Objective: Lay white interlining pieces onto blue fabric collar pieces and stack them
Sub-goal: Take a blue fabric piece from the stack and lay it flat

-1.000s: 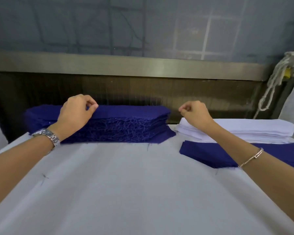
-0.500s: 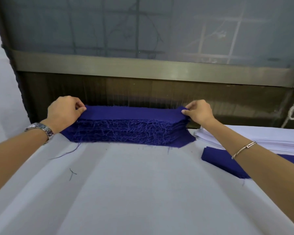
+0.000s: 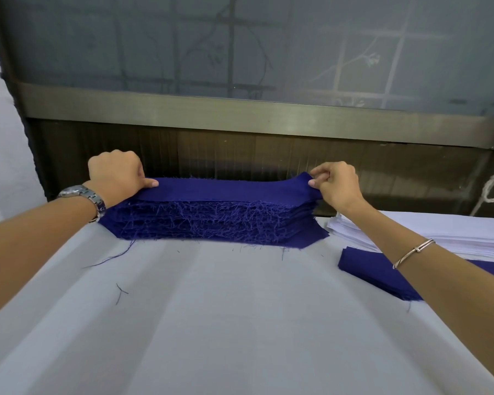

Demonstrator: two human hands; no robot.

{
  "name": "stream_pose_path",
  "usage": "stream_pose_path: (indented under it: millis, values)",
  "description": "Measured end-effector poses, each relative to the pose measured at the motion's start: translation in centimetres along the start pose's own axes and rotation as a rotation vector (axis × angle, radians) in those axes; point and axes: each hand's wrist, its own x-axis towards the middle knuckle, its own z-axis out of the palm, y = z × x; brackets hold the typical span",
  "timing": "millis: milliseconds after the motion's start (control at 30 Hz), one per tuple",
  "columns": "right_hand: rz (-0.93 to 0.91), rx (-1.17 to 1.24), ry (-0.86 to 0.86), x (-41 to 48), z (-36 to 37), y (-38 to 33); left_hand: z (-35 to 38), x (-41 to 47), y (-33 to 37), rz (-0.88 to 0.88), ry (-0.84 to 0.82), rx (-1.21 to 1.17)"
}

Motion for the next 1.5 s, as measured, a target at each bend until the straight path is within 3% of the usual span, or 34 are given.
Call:
stream_pose_path:
  millis: [267, 600, 733, 1167, 1400, 1500]
  values:
    - [-0.047, -0.023, -0.01, 0.3, 0.0, 0.7, 1.3, 1.1, -0.6, 0.06, -0.156, -0.28]
    - [-0.119, -0.022, 0.104, -0.1, 0.1, 1.3, 2.7, 3.1, -1.2, 0.213, -0.264, -0.342]
    - [-0.076, 0.124, 0.116, -0.2, 0.0, 1.7, 2.8, 3.5, -1.3, 0.282, -0.265, -0.338]
    - [-0.077, 0.34, 0.059, -0.2, -0.5, 2.3, 2.5, 2.7, -4.2, 0.402, 0.146, -0.091]
    - [-0.083, 0.356, 0.085, 0.2, -2.9, 2.1, 0.3, 2.3, -5.9, 0.376, 0.31, -0.282]
    - [-0.034, 0.43, 0.093, -0.1, -5.1, 2.1, -1.7, 2.0, -5.5, 0.32, 0.256, -0.48]
